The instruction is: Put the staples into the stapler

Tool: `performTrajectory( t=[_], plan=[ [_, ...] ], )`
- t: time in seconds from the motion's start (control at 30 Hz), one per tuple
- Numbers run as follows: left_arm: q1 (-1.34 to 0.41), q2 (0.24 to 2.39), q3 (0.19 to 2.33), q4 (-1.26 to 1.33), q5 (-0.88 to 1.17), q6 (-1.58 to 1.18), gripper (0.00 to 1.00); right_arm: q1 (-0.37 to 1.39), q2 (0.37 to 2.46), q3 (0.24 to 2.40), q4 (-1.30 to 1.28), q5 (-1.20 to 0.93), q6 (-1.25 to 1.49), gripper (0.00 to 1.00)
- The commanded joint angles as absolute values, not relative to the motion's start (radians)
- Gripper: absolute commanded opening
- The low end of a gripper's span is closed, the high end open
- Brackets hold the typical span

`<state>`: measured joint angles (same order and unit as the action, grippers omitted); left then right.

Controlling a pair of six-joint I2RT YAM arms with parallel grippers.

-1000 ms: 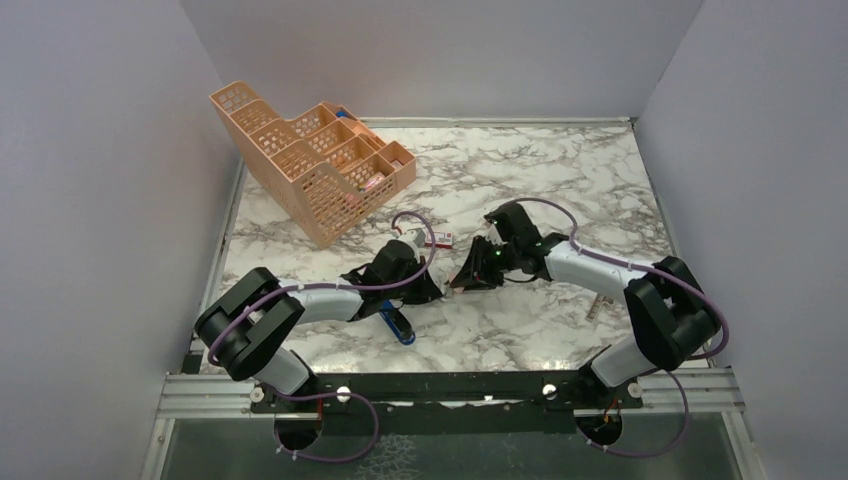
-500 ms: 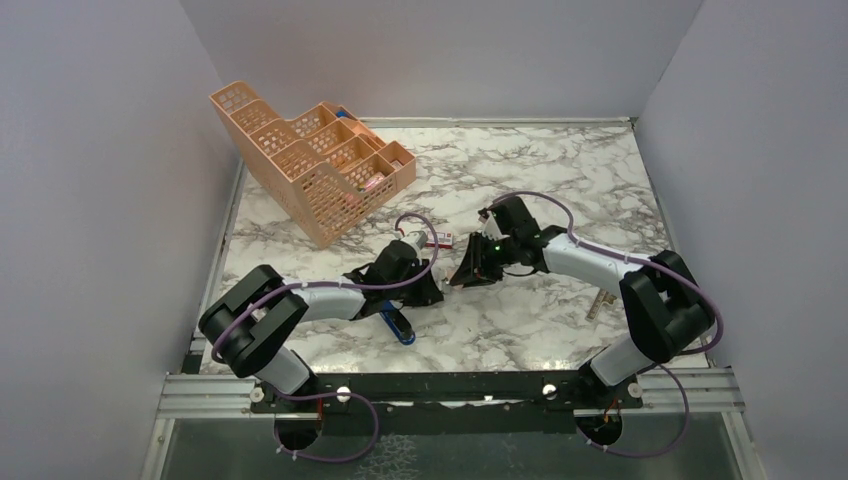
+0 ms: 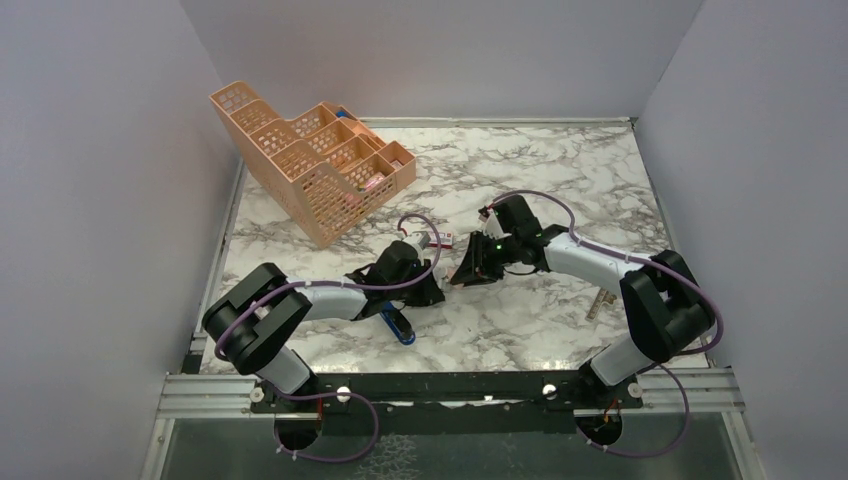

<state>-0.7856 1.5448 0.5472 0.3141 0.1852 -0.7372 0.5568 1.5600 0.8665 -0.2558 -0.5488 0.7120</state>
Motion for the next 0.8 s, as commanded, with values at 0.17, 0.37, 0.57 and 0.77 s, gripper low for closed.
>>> performTrajectory(
  t=[0.17,0.37,0.57,0.77],
  plan=[
    [-0.784,1.509,0.528,0.386,0.157,-0.626,0.0,0.56,1.577,0.891,-0.295,-0.605,0.661,0.22],
    [-0.784,1.5,0.501,0.387,0.181,-0.606,0.0,0.56,1.554,0.925,-0.338,-0.473,0.665,0.33],
    [-0.784,1.497,0.489,0.385,0.191,-0.584,0.0,0.548,1.575,0.972,-0.381,-0.443,0.627,0.34],
    [-0.785,1.499,0.484,0.385,0.208,-0.573,0.0,0.515,1.595,1.008,-0.395,-0.455,0.595,0.35]
  ],
)
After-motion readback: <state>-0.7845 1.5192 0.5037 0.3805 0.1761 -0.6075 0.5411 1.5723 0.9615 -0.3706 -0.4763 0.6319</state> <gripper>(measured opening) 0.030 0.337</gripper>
